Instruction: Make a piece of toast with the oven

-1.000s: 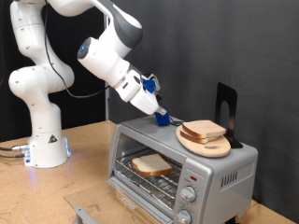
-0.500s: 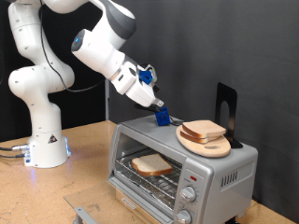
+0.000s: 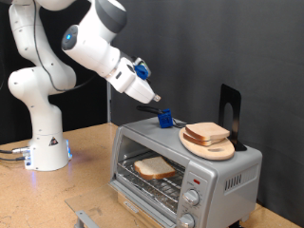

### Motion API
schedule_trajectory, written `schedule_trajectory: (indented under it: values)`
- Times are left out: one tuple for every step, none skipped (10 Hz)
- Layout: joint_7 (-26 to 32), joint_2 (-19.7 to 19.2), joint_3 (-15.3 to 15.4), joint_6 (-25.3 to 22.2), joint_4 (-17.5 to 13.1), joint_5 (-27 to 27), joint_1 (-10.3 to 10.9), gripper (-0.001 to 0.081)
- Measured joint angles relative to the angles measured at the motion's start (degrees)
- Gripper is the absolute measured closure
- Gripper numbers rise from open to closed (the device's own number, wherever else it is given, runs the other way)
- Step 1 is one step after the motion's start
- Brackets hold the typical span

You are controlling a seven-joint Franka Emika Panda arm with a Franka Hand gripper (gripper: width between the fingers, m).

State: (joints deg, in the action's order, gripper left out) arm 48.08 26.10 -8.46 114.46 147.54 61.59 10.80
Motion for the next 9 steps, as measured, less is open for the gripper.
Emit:
schedule_trajectory:
  values:
    - [-0.08, 0.08, -1.91, -2.58, -0.83, -0.63, -1.24, 0.0124]
    - [-0.11, 0.28, -3.81, -4.18, -1.03, -0.27, -2.3, 0.0124]
    - [-0.79, 0.63, -5.83, -5.98, -1.03, -0.12, -3.39, 0.0124]
    - [-1.67, 1.17, -7.02, -7.8, -0.92, 0.33, -4.01, 0.0124]
    - [-1.66, 1.02, -6.81, -7.8, -0.89, -0.54, -4.0, 0.0124]
    - [-6.51, 0.34, -6.72, -10.78, -1.13, -4.58, -4.17, 0.0124]
    - [-12.02, -0.83, -6.99, -14.88, -1.53, -8.27, -4.57, 0.0124]
    - [-16.5, -2.23, -7.92, -19.53, -1.7, -11.12, -5.22, 0.0124]
    - [-20.47, -3.65, -9.54, -24.85, -1.74, -12.63, -6.21, 0.0124]
